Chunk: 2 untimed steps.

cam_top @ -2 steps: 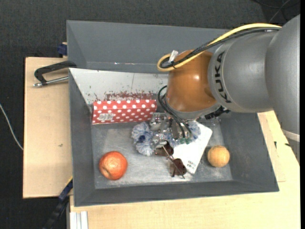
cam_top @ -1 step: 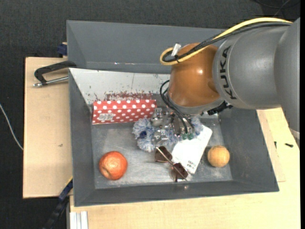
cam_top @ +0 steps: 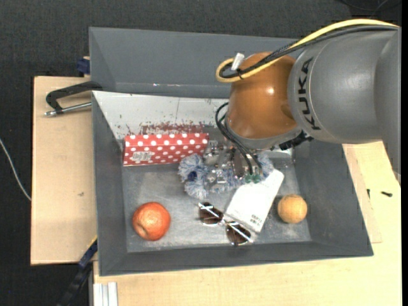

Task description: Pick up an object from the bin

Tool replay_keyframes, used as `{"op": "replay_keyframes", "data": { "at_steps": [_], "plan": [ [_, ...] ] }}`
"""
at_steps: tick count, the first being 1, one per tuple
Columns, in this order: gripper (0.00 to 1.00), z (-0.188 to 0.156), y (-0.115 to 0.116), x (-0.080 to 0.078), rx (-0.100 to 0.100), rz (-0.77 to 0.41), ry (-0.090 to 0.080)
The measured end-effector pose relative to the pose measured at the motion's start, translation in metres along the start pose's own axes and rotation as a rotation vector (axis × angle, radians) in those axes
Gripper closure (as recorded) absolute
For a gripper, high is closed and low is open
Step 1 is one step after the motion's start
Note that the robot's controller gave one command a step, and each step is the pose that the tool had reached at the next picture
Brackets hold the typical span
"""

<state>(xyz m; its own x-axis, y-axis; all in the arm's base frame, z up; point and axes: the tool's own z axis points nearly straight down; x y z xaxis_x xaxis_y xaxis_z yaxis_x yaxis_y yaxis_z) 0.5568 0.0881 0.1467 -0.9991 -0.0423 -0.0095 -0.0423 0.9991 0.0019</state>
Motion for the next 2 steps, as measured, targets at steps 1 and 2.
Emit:
{"op": "replay_keyframes", "data": {
  "at_steps": [1, 2],
  "plan": [
    [1.0, -0.007, 0.0, 0.0, 0.0, 0.0, 0.002],
    [1.0, -0.039, 0.0, 0.0, 0.001, 0.001, 0.006]
  ]
}}
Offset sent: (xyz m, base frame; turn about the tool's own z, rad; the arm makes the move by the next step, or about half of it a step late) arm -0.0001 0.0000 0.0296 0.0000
